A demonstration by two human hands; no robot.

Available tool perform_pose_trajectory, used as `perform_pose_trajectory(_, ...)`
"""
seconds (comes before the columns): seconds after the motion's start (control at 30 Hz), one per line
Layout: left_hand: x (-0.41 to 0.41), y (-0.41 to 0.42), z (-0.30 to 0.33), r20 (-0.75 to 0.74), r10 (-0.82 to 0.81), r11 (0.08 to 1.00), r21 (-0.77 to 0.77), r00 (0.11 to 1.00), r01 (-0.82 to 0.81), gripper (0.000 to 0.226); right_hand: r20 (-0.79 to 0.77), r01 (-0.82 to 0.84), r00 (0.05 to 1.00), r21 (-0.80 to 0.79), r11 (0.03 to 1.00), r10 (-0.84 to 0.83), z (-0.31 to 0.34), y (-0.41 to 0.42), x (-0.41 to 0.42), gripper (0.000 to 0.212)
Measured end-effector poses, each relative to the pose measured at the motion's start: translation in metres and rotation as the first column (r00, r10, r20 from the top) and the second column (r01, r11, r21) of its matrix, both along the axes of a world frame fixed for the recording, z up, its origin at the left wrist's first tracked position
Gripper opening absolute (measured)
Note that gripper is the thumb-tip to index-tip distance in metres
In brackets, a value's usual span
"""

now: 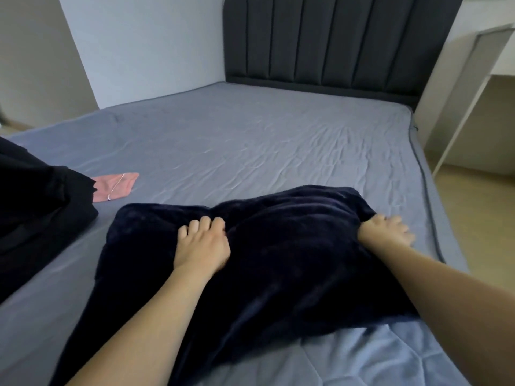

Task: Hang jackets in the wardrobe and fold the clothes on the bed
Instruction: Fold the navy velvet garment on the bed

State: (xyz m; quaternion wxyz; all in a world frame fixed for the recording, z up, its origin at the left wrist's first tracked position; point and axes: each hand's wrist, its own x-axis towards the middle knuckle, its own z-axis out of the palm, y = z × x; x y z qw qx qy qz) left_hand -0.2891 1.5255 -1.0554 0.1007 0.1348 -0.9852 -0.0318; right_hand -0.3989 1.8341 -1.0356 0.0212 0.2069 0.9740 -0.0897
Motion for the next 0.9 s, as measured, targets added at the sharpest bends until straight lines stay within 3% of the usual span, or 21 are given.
perform_pose_trajectory(0.1,0.000,-0.004,0.014,0.024,-0.012,0.999,0.035,1.000,0.011,0.033,-0.150,-0.160,0.973,0.112,0.981,0.176,0.034,-0.023,-0.001,0.060)
perform_pose_trajectory(0.2,0.025,-0.011,0.033,0.116,-0.054,0.993,0.114,0.992,0.040,0.048,-0.321,-0.520,0.790,0.104,0.848,0.523,0.055,-0.082,0.019,0.052)
perform_pose_trajectory(0.3,0.071,-0.031,0.050,0.182,0.112,0.993,-0.069,0.977,-0.101,0.068,-0.204,-0.833,0.521,0.088,0.546,0.829,0.053,-0.161,0.053,0.060)
perform_pose_trajectory(0.37,0.107,-0.051,0.059,0.204,0.296,0.955,-0.048,0.933,-0.293,0.076,-0.038,-0.897,0.437,0.054,0.438,0.899,0.034,-0.202,0.070,0.068)
perform_pose_trajectory(0.43,0.130,-0.068,0.062,0.295,0.382,0.865,0.218,0.876,-0.451,0.087,0.049,-0.885,0.465,0.039,0.464,0.884,0.013,-0.224,0.075,0.073)
perform_pose_trajectory(0.53,0.140,-0.088,0.056,0.411,0.270,0.579,0.653,0.871,-0.488,0.101,0.006,-0.799,0.601,-0.042,0.600,0.799,0.008,-0.247,0.071,0.085)
perform_pose_trajectory(0.57,0.141,-0.093,0.051,0.394,0.231,0.468,0.757,0.889,-0.457,0.096,-0.010,-0.789,0.610,-0.099,0.606,0.792,0.011,-0.258,0.070,0.091)
perform_pose_trajectory(0.63,0.144,-0.098,0.038,0.319,0.220,0.297,0.878,0.922,-0.374,0.064,-0.034,-0.824,0.550,-0.185,0.535,0.835,0.017,-0.283,0.068,0.097)
perform_pose_trajectory(0.73,0.139,-0.105,0.020,0.214,0.287,0.239,0.928,0.934,-0.286,0.032,-0.026,-0.875,0.464,-0.171,0.454,0.885,0.012,-0.319,0.064,0.100)
perform_pose_trajectory(0.9,0.132,-0.117,0.003,0.213,0.340,0.224,0.928,0.916,-0.299,0.048,0.084,-0.876,0.475,-0.051,0.480,0.876,0.006,-0.347,0.050,0.097)
